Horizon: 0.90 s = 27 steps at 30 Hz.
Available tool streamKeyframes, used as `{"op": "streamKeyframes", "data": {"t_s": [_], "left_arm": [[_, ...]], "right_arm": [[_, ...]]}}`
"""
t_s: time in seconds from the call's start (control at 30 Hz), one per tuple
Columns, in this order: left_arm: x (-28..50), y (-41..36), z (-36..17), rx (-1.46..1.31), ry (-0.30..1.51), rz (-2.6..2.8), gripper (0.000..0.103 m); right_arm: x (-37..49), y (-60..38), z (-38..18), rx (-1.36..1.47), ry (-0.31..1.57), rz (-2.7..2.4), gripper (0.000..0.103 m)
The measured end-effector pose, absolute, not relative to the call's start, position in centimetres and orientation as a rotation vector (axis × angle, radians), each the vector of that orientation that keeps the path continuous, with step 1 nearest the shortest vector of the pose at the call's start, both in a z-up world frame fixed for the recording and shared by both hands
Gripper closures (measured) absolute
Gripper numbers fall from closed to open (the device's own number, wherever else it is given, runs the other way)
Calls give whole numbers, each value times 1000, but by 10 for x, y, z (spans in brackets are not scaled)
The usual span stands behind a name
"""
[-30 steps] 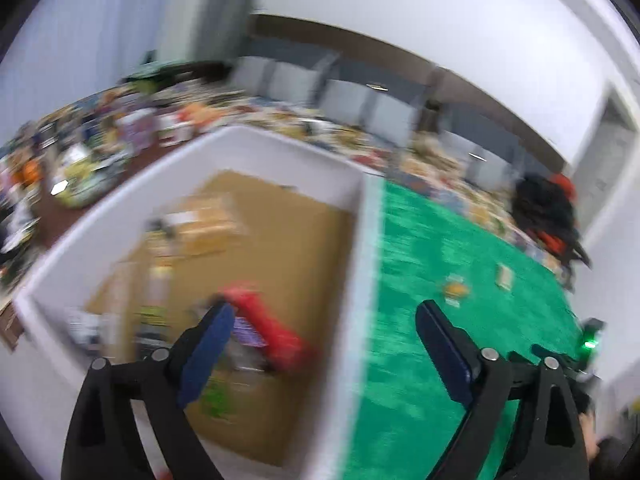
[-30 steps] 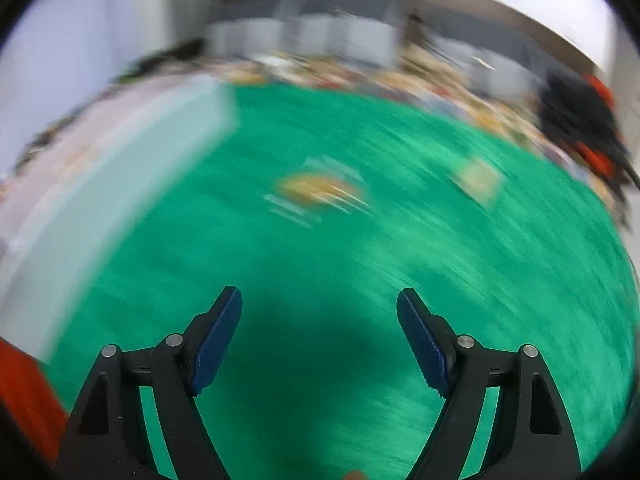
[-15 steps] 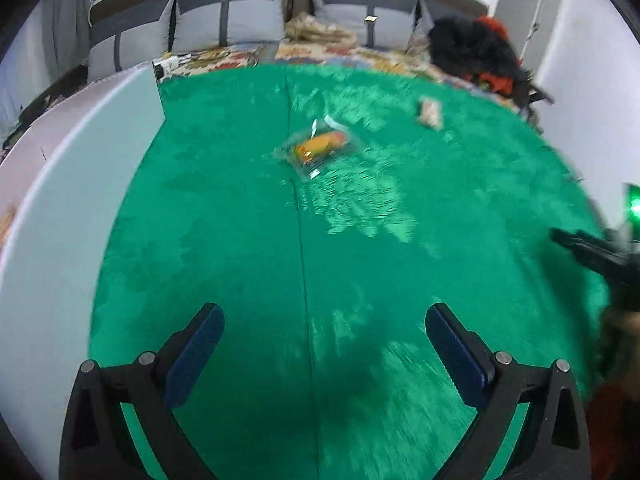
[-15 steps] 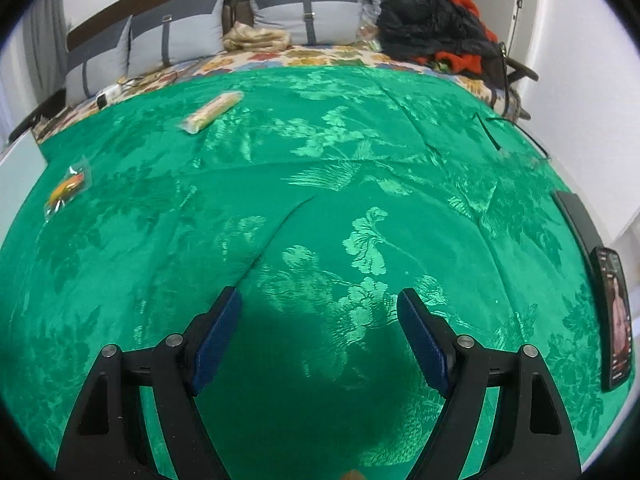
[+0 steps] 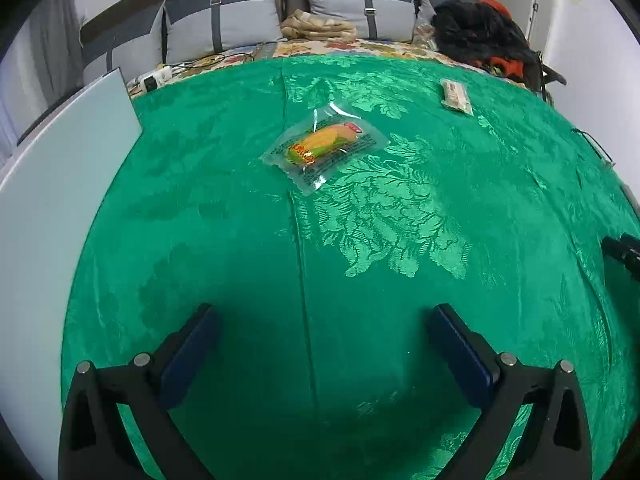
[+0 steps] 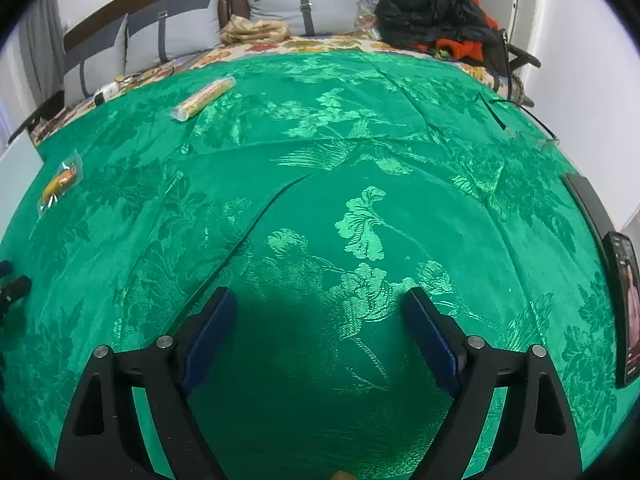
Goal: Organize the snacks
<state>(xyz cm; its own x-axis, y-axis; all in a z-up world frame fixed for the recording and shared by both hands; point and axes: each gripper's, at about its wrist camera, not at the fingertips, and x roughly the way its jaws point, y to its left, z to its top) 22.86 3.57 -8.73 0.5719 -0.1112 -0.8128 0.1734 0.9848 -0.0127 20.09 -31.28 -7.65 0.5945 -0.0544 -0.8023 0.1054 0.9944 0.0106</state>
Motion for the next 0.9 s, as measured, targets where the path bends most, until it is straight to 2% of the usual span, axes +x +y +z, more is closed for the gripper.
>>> {"op": "streamKeyframes", "data": {"t_s": [0.7,0.9], "left_arm": [[230,37,-88,76,954,-174,0],[255,34,-83,181,1093,-298,0]], "right_arm": [[202,-314,-77,61,931,-93,14],[202,-314,-77,61,931,-93,13]]}}
